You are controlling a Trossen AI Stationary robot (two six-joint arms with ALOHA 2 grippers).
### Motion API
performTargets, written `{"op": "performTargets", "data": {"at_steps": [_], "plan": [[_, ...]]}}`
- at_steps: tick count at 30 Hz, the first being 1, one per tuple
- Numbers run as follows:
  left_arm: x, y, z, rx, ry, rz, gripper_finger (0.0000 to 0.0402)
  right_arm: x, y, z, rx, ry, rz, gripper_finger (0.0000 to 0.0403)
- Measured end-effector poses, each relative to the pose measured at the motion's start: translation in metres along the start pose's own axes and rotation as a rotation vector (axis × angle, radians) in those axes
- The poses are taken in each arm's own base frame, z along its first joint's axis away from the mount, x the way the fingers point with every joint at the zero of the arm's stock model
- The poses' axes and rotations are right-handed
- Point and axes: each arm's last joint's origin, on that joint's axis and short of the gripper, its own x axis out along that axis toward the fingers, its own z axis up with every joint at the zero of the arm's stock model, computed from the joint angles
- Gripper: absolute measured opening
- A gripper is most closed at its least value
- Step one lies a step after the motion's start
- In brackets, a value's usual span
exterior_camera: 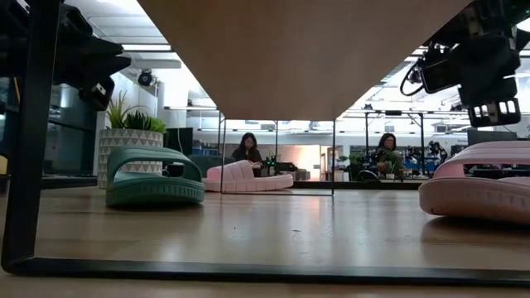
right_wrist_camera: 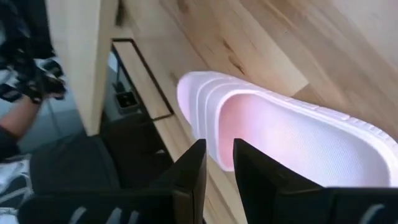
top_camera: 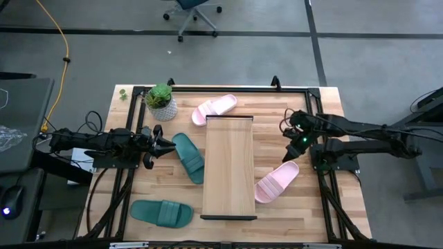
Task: Pick and place slides into the shelf
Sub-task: Put the bottom pink slides on the shelf
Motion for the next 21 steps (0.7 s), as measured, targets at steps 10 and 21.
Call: {"op": "performTargets", "data": {"at_steps": [10, 21], "plan": [[0.0, 0.0, 0.0, 0.0, 0.0, 0.0, 0.0085, 0.012, 0.009, -0.008, -0.039, 0.014, -0.057, 0.0072], [0.0, 0.0, 0.0, 0.0, 0.002, 0.001, 0.0085, 0.04, 0.002, -0.014, 0.039, -0.004, 0.038, 0.0135]]}}
